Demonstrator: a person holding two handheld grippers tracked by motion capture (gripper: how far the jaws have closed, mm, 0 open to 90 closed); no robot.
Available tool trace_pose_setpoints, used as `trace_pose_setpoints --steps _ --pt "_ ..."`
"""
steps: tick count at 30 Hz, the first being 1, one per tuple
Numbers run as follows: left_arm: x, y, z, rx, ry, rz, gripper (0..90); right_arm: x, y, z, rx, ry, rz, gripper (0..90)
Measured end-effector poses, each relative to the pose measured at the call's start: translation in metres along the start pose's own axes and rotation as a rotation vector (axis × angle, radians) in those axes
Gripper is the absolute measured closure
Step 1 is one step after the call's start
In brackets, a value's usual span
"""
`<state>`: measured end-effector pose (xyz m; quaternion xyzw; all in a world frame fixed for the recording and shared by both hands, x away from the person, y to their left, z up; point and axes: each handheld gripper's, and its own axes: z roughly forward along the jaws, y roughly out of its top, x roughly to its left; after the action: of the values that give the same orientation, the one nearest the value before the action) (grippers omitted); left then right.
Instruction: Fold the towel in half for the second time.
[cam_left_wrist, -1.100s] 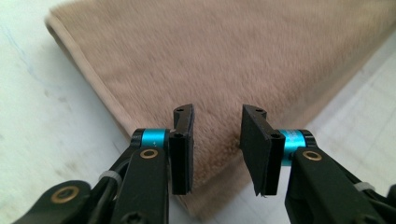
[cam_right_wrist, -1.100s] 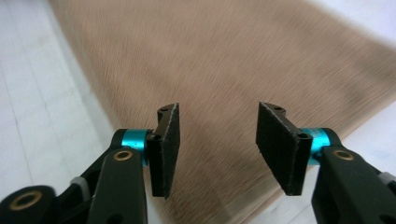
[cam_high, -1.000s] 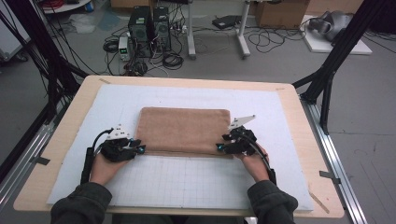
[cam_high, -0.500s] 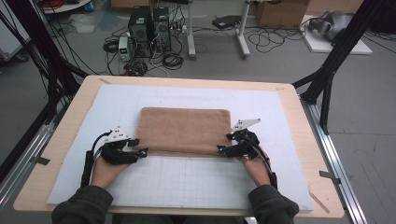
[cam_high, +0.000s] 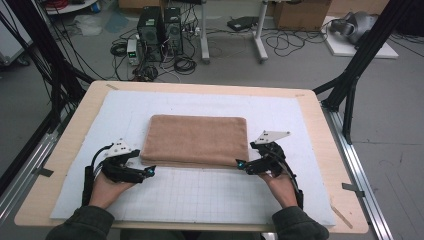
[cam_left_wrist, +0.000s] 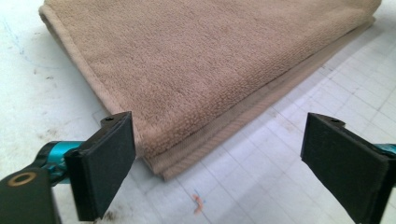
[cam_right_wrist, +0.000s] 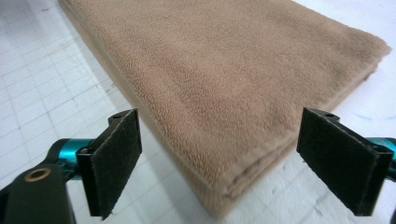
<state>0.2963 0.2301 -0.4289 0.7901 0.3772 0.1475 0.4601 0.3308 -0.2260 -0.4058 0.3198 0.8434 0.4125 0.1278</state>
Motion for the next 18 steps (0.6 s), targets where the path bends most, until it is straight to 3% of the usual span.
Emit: trace_pose_setpoints --steps 3,18 --pt "0.000 -0.002 -0.006 -0.007 -0.012 -0.022 7.6 0.001 -0.003 -0.007 -0.005 0.002 0.004 12.2" --pt "-0.006 -0.008 -0.028 -0.037 0.004 0.005 6.2 0.009 -0.027 -0.041 -0.057 -0.028 0.011 11.8"
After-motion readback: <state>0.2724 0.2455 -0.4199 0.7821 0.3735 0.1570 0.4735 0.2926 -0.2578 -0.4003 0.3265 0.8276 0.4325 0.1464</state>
